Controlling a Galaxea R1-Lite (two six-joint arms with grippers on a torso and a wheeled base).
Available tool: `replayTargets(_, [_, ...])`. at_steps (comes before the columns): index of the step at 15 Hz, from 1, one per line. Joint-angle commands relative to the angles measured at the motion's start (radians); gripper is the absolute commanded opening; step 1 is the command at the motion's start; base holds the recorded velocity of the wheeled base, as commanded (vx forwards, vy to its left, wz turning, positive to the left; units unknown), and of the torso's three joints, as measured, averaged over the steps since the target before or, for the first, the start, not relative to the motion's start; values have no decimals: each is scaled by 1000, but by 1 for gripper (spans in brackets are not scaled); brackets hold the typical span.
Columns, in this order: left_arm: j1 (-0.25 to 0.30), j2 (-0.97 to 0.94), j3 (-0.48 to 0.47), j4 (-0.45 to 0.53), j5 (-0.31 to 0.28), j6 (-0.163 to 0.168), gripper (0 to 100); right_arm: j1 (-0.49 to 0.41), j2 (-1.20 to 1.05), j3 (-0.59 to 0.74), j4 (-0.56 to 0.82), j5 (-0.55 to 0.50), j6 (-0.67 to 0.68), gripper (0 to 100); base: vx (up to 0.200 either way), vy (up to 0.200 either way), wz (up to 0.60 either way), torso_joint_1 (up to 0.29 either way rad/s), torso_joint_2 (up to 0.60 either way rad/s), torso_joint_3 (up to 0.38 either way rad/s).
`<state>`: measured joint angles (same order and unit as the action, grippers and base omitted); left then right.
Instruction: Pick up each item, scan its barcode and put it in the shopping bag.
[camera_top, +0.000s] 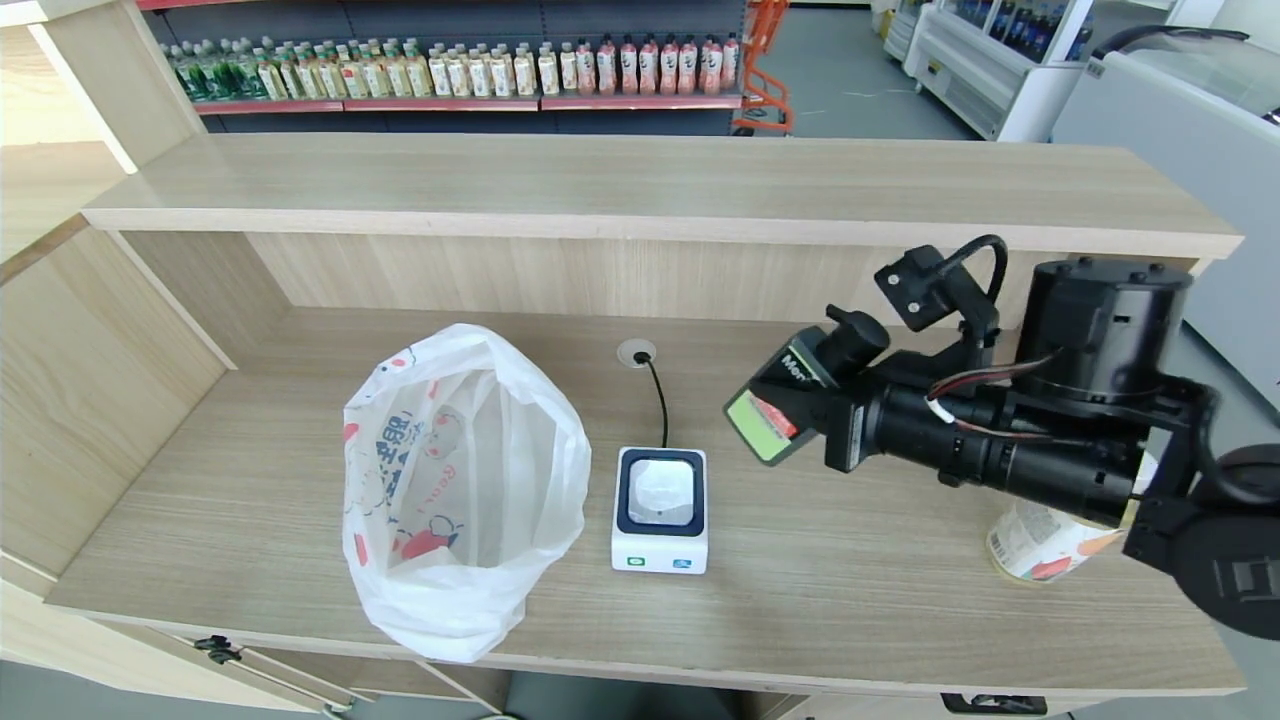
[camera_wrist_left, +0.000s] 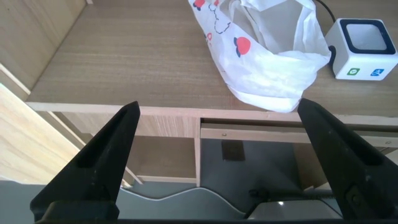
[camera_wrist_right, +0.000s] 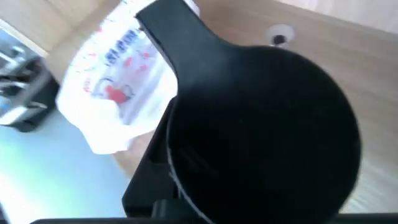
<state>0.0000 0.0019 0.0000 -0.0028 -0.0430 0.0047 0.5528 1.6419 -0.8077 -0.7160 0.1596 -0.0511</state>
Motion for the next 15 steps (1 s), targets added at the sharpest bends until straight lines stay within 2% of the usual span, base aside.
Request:
replayTargets(1, [-2, 0, 0, 0, 0, 0, 100, -7, -169, 48, 84, -265, -167, 0, 0, 0, 0, 0, 0, 0])
replayTargets(2, [0, 0, 0, 0, 0, 0, 100, 26, -203, 70, 81, -315, -168, 0, 0, 0, 0, 0, 0, 0])
replayTargets(7, [0, 0, 0, 0, 0, 0, 100, 90, -255, 145, 81, -403, -171, 0, 0, 0, 0, 0, 0, 0])
replayTargets(15, [0, 0, 0, 0, 0, 1, 100, 101, -257, 177, 79, -414, -173, 0, 0, 0, 0, 0, 0, 0])
